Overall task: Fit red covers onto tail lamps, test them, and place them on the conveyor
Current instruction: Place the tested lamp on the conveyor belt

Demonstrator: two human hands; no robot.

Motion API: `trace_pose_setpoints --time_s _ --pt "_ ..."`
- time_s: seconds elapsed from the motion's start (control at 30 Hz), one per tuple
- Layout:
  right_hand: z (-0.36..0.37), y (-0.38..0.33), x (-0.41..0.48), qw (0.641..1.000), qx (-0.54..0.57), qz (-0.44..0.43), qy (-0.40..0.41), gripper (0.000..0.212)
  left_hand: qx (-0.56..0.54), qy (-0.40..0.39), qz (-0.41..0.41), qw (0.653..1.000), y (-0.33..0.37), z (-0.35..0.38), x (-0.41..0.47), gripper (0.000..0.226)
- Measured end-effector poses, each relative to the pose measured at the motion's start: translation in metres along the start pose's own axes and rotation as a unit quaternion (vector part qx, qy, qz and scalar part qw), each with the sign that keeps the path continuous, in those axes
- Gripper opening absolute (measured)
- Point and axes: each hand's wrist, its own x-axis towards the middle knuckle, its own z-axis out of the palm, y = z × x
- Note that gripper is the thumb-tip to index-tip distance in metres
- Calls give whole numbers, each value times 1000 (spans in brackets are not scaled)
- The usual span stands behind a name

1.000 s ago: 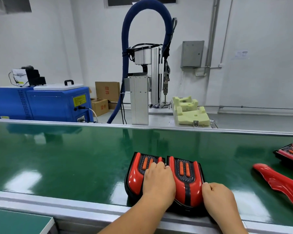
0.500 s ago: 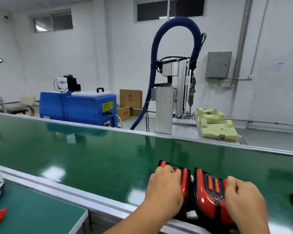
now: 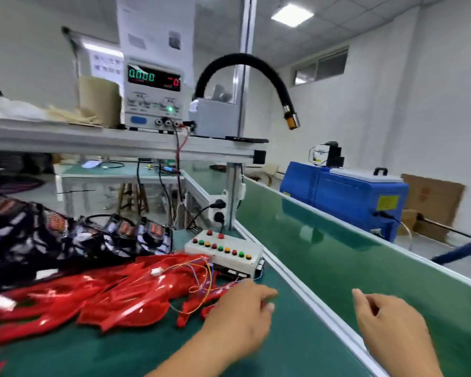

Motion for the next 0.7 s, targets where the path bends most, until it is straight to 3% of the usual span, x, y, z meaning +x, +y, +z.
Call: trace_pose_setpoints --time_s 0.17,0.43,0.7 --pt "76 -106 -1 990 44 -117 -66 50 -19 70 -117 990 -85 -59 -26 35" --pt "162 -244 -25 954 34 -273 -122 39 -14 158 -219 963 -180 -117 -56 32" --pt "228 -283 -40 946 10 -291 -145 29 -88 192 -282 936 -231 -122 -39 34"
